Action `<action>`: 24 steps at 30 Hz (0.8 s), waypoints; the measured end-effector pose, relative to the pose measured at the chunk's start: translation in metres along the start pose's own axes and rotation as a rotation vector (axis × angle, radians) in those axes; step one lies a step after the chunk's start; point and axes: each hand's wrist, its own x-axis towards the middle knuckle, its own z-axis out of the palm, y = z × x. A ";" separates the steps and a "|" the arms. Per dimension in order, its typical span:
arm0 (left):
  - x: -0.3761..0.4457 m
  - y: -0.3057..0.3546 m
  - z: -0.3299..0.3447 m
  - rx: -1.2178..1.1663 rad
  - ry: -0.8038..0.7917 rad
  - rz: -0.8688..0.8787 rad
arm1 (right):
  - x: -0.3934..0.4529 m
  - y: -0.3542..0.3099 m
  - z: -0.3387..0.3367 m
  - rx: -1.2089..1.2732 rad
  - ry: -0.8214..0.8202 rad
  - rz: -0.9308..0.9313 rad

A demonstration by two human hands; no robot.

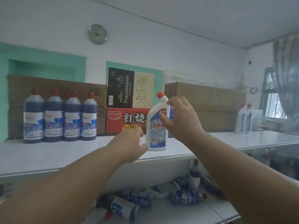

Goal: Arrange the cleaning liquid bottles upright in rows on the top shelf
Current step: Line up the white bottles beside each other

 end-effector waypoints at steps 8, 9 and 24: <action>0.076 0.001 0.046 -0.177 -0.096 -0.098 | 0.056 0.039 0.043 0.114 -0.208 0.178; 0.084 0.002 0.052 -0.173 -0.086 -0.108 | 0.062 0.042 0.047 0.191 -0.254 0.221; 0.187 0.160 0.123 -0.545 -0.090 0.222 | 0.077 0.222 -0.034 0.607 -0.047 0.423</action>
